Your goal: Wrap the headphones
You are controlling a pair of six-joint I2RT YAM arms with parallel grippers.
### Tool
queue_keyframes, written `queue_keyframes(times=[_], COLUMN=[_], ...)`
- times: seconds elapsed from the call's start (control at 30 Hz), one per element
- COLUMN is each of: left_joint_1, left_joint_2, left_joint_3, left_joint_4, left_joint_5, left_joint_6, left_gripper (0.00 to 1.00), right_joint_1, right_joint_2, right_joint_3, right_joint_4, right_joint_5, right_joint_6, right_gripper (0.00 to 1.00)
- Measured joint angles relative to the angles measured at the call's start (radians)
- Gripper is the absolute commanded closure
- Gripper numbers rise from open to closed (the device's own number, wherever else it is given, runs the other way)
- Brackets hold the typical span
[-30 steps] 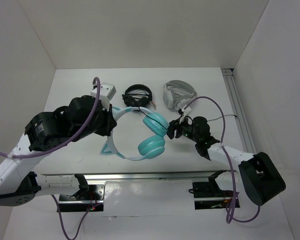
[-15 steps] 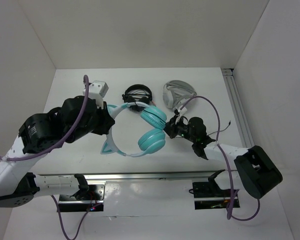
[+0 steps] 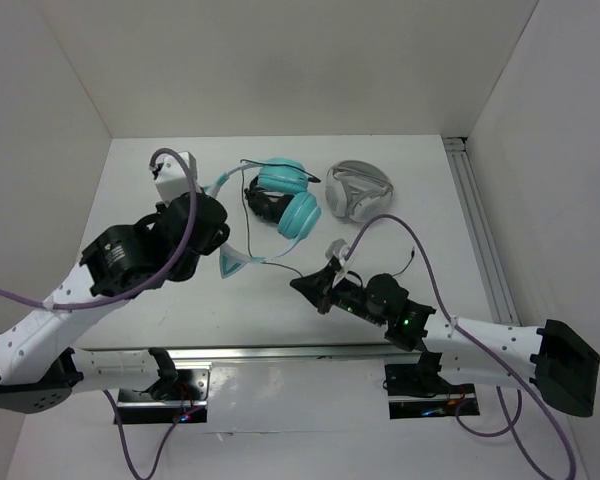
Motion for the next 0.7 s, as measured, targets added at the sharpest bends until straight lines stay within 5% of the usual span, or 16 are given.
queue_keyframes(times=[0.33,0.7], left_joint_1=[0.157,0.155], left_joint_2=[0.107,0.209], left_joint_3=[-0.163,-0.160], left_joint_4=[0.085,0.076], left_joint_5=[-0.100,-0.027], left_joint_6=[0.048,0.233], left_gripper=[1.00,1.00], right_joint_1=[0.314,0.365], right_joint_2=[-0.031,-0.016], right_joint_3=[0.138,0.352], right_joint_4=[-0.264,-0.457], right_joint_5=[0.367,0.568], right_joint_6=[-0.097,-0.246], right_gripper=[1.00,1.00])
